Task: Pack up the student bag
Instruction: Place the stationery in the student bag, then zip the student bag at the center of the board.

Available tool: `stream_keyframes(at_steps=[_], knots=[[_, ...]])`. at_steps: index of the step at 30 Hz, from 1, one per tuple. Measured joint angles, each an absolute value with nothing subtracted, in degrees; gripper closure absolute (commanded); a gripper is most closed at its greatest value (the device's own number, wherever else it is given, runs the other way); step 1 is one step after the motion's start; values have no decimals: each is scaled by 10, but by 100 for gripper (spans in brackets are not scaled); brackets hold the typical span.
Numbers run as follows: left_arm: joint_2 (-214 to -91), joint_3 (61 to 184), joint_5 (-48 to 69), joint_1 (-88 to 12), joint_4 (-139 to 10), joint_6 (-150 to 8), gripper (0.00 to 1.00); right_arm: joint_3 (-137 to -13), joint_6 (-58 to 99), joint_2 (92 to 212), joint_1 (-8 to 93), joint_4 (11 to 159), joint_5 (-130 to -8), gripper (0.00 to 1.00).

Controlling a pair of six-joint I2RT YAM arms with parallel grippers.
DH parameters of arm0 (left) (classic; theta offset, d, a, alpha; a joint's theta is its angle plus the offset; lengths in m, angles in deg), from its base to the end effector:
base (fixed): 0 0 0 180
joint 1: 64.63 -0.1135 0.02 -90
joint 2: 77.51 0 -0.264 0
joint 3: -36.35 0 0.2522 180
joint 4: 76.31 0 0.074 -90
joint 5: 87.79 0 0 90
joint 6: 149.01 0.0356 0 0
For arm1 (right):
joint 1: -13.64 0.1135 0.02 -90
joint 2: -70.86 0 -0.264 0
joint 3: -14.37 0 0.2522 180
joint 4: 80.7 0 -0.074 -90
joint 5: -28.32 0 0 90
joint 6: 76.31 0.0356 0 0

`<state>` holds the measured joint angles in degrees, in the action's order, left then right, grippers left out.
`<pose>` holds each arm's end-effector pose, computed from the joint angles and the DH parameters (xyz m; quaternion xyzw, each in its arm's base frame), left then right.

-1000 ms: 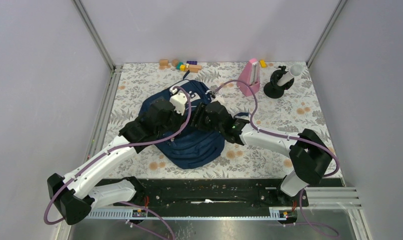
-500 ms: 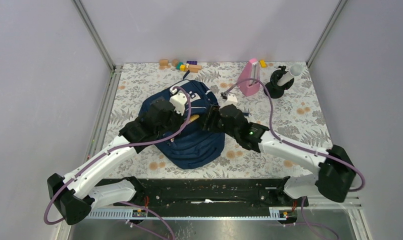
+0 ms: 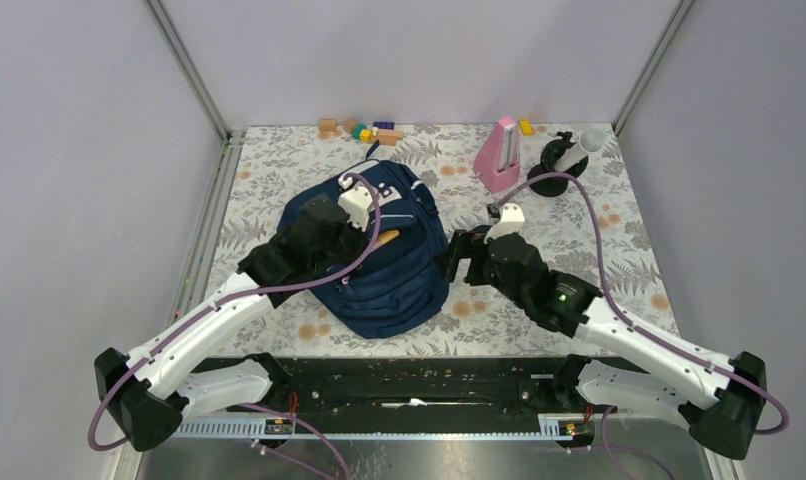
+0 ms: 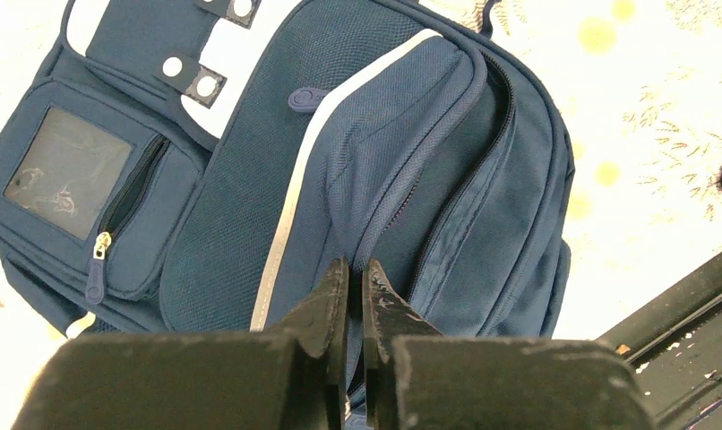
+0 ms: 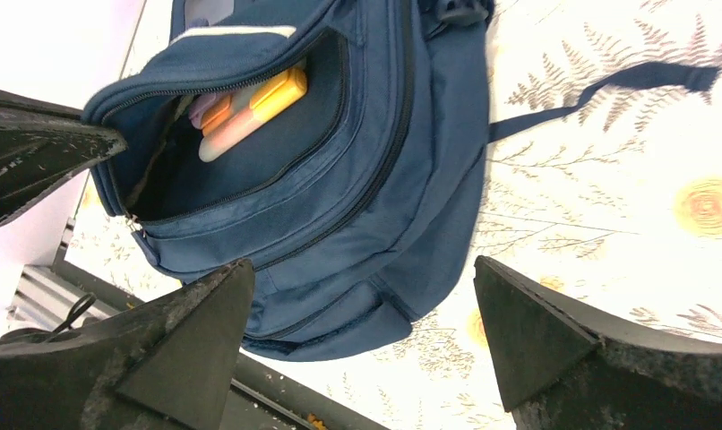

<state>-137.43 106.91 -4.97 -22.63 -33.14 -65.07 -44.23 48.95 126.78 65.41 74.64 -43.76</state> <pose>0.1722 -0.1491 0.3297 0.2414 0.8417 -0.1452 0.4606 0.1472 0.1692 0.3036 -0.0314 0.8228 0.2868 0.4896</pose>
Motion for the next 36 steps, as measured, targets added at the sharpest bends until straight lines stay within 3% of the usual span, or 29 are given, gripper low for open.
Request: stream_keyframes(at_steps=[7,13,15,22,24,27,30,36], knots=[[-1377,1067,-40,-227,-339,-659,100,-432,450,1191,654,712,-408,0],[-1397,1067,-25,-227,-350,-684,100,-321,383,1093,654,802,-419,2],[-1408,1067,-19,-227,-357,-701,100,-305,379,1091,654,815,-427,8],[-1441,1067,10,-226,-377,-763,100,-294,397,1133,654,873,-492,8],[-1453,1067,20,-224,-388,-779,83,-285,407,1144,657,899,-511,8],[-1472,1068,42,-223,-399,-792,43,-274,418,1161,676,928,-524,11],[-1477,1069,53,-219,-402,-796,15,-275,417,1189,718,948,-516,14],[-1417,1073,60,-229,-398,-765,1,-319,402,1278,808,953,-466,17]])
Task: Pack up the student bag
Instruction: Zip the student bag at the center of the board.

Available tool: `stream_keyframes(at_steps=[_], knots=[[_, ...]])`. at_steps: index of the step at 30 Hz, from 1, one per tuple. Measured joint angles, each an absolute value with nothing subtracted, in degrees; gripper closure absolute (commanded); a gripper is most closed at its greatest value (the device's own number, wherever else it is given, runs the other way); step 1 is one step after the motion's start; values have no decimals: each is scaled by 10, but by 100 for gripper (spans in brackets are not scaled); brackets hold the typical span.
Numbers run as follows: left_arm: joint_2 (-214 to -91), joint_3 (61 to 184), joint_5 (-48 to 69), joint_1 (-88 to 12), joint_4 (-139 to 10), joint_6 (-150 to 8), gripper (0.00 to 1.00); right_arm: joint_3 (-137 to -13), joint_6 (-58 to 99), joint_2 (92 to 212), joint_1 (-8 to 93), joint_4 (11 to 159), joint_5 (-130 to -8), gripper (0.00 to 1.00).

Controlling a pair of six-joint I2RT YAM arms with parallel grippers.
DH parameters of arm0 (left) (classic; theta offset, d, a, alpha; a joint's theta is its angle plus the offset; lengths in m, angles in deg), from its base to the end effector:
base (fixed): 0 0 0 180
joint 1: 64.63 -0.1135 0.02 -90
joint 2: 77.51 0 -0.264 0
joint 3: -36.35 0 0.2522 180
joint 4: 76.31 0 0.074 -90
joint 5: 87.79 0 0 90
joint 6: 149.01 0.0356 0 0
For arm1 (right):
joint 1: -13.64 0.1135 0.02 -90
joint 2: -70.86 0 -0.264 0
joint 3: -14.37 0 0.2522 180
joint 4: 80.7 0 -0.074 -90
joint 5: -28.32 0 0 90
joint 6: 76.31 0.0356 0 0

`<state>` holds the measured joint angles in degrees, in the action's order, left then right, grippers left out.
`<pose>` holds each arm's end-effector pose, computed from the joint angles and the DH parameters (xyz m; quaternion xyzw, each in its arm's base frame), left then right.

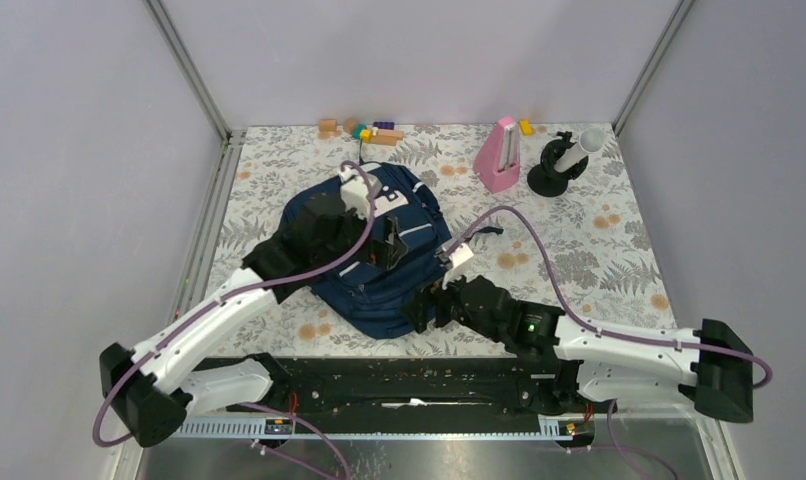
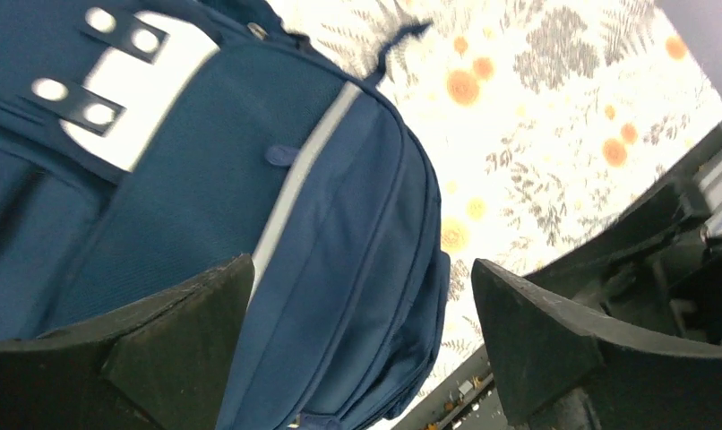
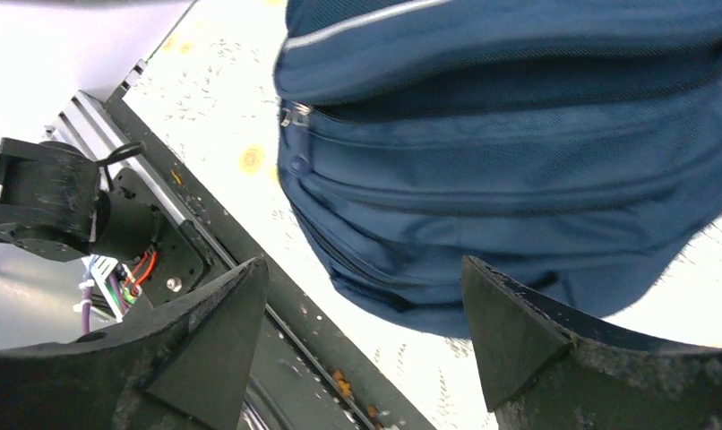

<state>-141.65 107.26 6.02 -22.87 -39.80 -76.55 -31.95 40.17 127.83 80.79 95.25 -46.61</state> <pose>0.1852 -0.1685 0.3265 0.1977 0.8417 -0.2732 0.4218 0.0974 0.2072 0.2607 -0.1977 0.7638 0.3705 0.4901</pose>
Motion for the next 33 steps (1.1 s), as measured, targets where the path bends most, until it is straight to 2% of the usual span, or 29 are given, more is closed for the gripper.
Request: stream_keyframes(at_steps=[4,11,21,33], knots=[[-1355,1073,44,-278,-394,-754,1,-375,392,1341,854,956,-419,22],[-1305,1036,33,-462,-385,-785,1,-459,391,1454,909,963,-369,31],[-1311,1031,64,-519,-377,-811,1,-600,404,1585,921,867,-323,43],[-1314,1030,90,-530,-377,-816,1,-705,420,1686,921,728,-286,56]])
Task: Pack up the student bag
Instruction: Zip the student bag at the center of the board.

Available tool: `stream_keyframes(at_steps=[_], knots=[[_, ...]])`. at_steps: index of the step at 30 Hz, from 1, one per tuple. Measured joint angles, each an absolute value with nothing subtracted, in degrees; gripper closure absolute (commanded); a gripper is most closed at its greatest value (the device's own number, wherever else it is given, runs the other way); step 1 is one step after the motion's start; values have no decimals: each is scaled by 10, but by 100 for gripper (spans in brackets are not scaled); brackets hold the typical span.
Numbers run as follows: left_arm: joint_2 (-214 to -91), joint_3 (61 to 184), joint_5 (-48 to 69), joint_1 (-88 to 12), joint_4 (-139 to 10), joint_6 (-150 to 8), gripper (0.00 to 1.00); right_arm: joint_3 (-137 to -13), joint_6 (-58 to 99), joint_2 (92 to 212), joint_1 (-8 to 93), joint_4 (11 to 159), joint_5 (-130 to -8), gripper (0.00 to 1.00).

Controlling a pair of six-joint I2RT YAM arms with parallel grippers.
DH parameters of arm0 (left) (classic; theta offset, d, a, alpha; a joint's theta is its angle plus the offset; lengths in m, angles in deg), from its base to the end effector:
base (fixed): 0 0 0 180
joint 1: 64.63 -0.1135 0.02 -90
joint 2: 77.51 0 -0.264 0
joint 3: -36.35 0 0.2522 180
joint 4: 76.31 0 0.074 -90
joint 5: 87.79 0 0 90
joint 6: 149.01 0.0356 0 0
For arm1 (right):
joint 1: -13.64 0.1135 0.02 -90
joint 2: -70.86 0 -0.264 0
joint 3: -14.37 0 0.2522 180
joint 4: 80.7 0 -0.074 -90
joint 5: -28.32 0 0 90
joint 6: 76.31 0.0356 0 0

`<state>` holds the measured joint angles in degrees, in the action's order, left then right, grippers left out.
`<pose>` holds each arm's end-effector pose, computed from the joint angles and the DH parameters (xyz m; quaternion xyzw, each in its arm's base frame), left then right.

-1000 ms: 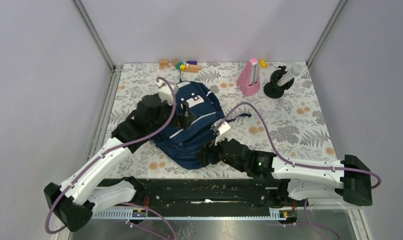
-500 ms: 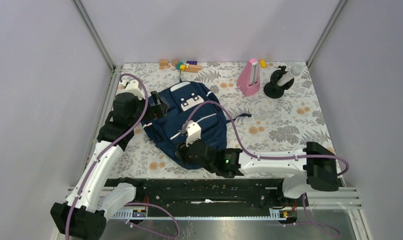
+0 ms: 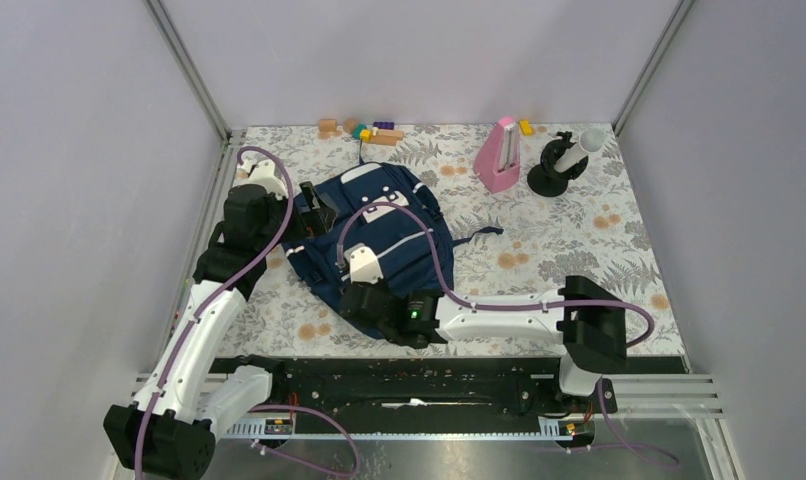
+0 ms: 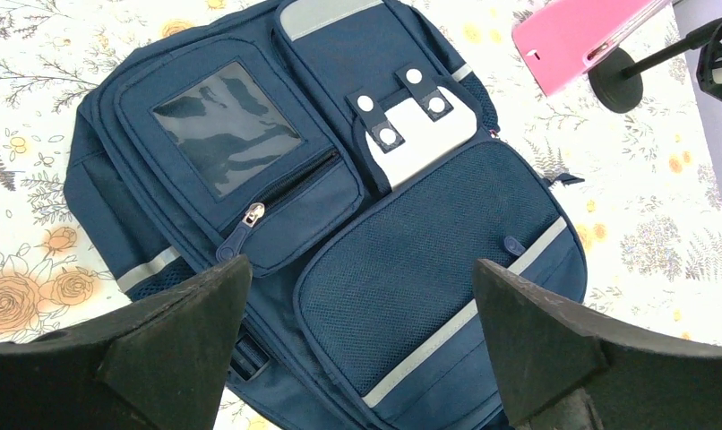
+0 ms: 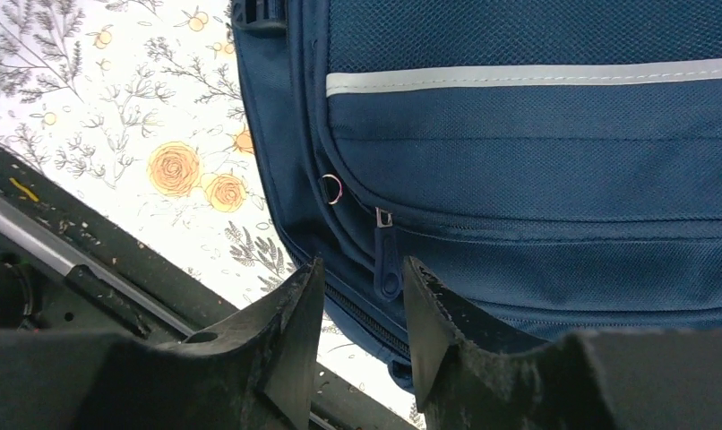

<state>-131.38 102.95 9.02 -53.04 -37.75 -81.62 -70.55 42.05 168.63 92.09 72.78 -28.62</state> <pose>0.2037 -0.0461 0.3347 -0.0498 0.8449 -0.2040 0.4920 0.0955 0.3702 0.2531 -0.2566 0.8366 0.1758 0.4509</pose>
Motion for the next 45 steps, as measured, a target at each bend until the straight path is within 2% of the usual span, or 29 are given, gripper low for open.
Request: stream_keyframes(at_steps=[14,18,26,28,37,45], knots=[[-1314,1030,100,-533,-378,-819,1,-754,433,1748,921,665,-237,60],[-1314,1029,102,-533,-378,-820,1,-764,433,1764,921,660,-237,75],[-1314,1026,105,-533,-379,-820,1,-776,438,1771,921,646,-217,92],[-1314,1022,106,-533,-381,-820,1,-776,443,1771,919,643,-216,100],[-1313,993,110,-533,-387,-833,2,-736,440,1759,910,688,-240,100],[-1264,882,133,-533,-409,-896,16,-653,435,1692,891,777,-299,100]])
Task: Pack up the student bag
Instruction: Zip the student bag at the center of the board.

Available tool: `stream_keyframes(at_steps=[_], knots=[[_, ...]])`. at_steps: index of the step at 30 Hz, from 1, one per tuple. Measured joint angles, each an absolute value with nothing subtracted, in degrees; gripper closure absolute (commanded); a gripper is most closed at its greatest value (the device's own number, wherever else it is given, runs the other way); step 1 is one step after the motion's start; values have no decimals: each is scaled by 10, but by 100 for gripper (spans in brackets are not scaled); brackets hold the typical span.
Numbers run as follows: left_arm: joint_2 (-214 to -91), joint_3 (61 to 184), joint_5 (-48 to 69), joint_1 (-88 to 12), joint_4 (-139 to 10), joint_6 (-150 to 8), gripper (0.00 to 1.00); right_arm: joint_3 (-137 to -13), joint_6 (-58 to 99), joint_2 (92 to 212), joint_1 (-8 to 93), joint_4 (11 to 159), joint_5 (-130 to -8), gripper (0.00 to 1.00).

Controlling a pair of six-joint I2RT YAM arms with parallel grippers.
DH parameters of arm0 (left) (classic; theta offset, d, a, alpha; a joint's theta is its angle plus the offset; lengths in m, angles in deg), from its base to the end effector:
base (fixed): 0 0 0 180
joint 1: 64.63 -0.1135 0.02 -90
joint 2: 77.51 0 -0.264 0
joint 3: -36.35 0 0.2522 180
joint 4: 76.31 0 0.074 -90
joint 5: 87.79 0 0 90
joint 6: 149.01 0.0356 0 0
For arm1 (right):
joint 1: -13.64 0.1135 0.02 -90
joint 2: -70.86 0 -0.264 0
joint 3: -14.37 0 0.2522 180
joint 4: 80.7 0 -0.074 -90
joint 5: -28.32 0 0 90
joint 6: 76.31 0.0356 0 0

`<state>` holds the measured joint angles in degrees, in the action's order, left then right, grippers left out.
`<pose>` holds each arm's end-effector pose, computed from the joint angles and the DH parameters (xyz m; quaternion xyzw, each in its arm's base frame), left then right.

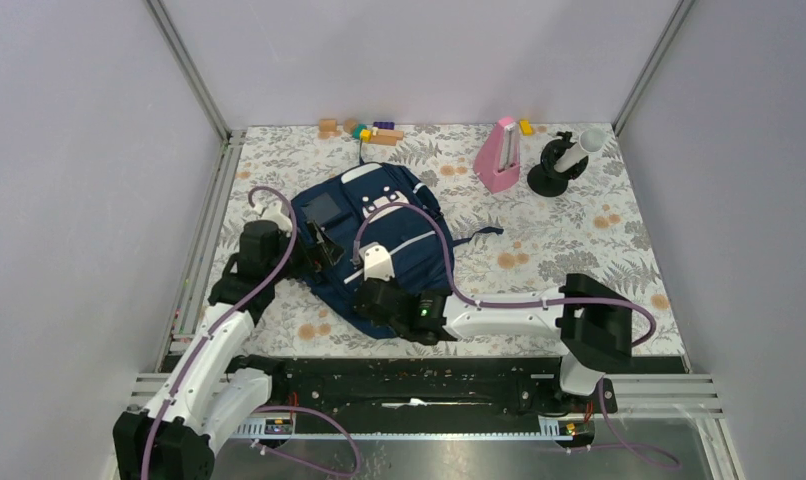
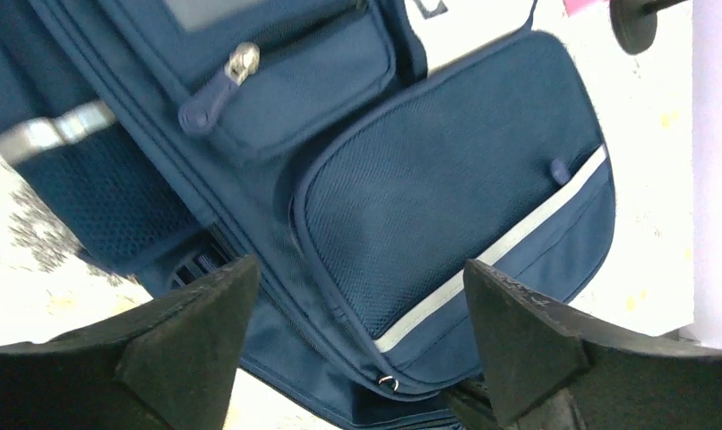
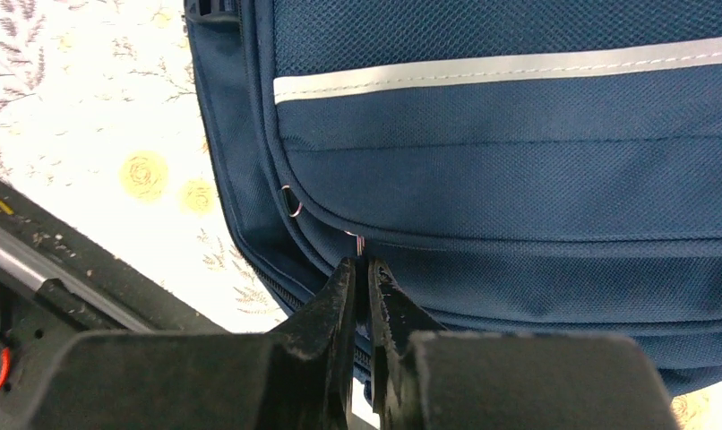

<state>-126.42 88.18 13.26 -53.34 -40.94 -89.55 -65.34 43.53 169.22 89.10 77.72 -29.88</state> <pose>0.1853 -0.0439 0.2669 -0.1002 0.8679 -0.2499 0.4174 0.1128 0.3602 0.2267 -0.2320 0.8489 0.1709 0.4431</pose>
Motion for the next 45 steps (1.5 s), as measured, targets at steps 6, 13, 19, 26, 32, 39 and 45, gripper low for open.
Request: stream_keyframes(at_steps=[6,13,19,26,32,39,45], knots=[[-1264,801,175,-533,-442,-966,20,-611,438,1658,879,823,-331,100],[-1268,765,196,-534,-499,-1022,41,-598,442,1648,873,848,-349,100],[-1290,753,196,-533,-528,-1045,57,-595,442,1647,872,852,-354,100],[-1286,752,185,-517,-531,-1050,45,-595,442,1647,871,851,-354,100],[-1240,752,166,-507,-509,-1049,51,-595,442,1647,871,851,-355,100],[-1240,759,157,-475,-497,-1041,55,-595,443,1647,871,850,-358,100],[-1261,760,156,-469,-493,-1041,80,-595,444,1647,871,850,-357,100]])
